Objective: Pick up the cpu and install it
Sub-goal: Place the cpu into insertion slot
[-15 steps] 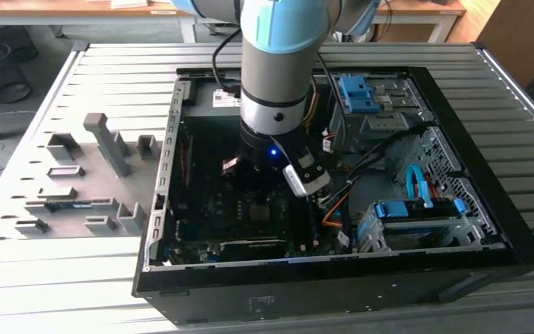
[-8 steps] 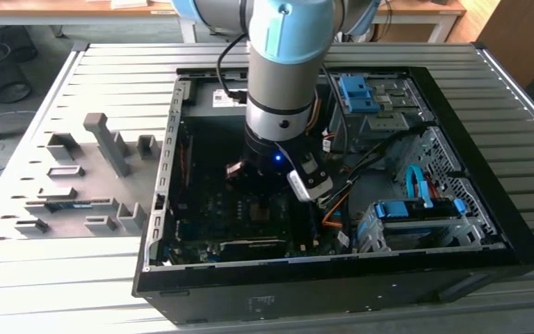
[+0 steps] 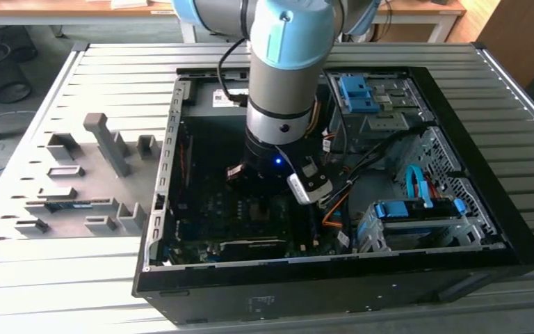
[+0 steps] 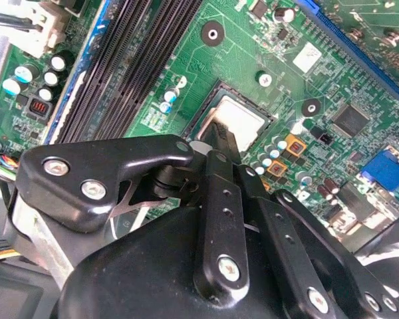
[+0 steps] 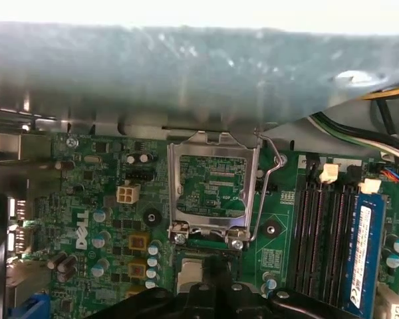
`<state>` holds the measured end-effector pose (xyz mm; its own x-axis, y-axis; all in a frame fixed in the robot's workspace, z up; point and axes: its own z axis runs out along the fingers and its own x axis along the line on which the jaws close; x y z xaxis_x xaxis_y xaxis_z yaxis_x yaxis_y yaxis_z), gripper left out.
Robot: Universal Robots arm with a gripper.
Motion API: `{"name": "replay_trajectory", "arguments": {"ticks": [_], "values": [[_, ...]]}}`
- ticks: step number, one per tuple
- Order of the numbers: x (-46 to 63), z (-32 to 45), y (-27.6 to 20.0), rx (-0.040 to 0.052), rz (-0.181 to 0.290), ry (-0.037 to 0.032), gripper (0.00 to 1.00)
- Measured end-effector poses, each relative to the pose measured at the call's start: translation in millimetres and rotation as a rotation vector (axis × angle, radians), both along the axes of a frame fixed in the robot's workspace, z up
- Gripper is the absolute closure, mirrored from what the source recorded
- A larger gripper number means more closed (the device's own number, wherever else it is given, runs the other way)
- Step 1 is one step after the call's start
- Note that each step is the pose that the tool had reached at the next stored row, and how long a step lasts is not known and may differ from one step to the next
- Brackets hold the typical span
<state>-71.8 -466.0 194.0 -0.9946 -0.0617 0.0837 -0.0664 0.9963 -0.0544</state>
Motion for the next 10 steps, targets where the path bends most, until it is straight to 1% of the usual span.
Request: {"name": "replay_trajectory", "arguments": {"ticks": [4, 8, 10], "values": [[0.1, -1.3, -0.8, 0.0000, 0.000, 0.0006, 0.90], [0.1, -1.5, -4.7, -0.0001, 0.000, 0.0004, 0.90], [0.1, -1.5, -5.5, -0.0002, 0.000, 0.0005, 0.90]]}}
